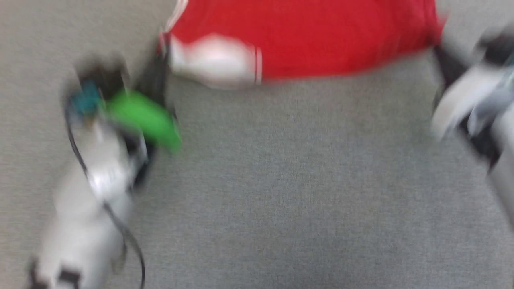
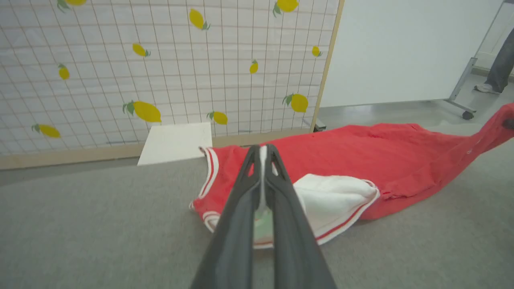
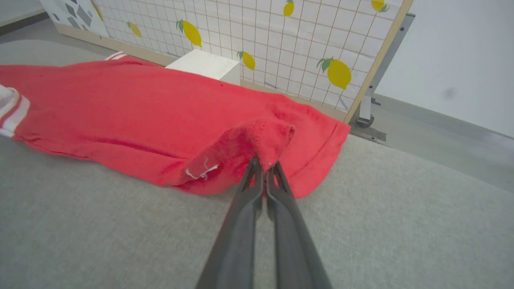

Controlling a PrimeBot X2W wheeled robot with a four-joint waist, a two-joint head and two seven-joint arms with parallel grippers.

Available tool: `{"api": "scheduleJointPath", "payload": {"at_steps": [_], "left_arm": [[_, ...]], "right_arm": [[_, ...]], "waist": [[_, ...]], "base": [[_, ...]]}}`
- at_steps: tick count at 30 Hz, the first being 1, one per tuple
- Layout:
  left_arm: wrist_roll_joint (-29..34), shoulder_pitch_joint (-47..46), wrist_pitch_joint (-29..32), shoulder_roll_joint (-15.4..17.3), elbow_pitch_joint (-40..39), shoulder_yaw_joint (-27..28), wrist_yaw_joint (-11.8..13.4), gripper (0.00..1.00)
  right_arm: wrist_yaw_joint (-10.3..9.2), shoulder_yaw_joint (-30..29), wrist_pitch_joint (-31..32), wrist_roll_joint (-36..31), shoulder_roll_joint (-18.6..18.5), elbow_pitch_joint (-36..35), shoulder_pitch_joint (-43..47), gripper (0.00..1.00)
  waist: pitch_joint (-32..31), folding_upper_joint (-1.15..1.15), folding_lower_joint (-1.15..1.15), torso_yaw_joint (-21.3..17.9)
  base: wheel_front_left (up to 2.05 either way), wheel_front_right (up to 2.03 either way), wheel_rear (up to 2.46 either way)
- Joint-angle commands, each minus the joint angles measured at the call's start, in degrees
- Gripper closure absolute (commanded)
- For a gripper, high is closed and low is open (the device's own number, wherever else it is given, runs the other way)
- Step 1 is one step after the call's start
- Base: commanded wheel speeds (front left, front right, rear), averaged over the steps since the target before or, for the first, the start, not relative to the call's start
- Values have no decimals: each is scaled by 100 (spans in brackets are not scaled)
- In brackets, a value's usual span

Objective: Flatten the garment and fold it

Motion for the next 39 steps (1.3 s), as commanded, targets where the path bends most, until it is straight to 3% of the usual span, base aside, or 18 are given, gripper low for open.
{"api": "scheduleJointPath", "payload": {"at_steps": [1,8,12,18,28,39], "left_arm": [[-212,463,36,56,-119,-47,-52,100],[-771,2518,637,812,-1124,-196,-12,100],[-1047,3593,941,1226,-1926,-90,302,100],[-1241,4539,1252,1530,-2651,-154,544,100],[-1593,5503,1645,1662,-3438,-418,681,100],[-1332,4478,818,1203,-3657,-27,645,100]], "right_arm": [[-10,196,-2,170,-45,-100,311,100],[-10,849,338,968,-615,-681,1693,100],[-10,963,581,1335,-999,-1062,2414,100],[-10,831,1004,1703,-1310,-1498,3230,100],[-10,245,1758,2281,-1673,-2407,4635,100],[-10,-691,1746,2187,-1351,-2901,4484,100]], "waist": [[-741,0,0,149],[-1469,0,0,224],[-1827,0,0,284],[-2121,0,0,312],[-2286,0,0,315],[-1835,0,0,272]], "base": [[0,0,0],[0,0,0],[0,0,0],[0,0,0],[0,0,0],[0,0,0]]}}
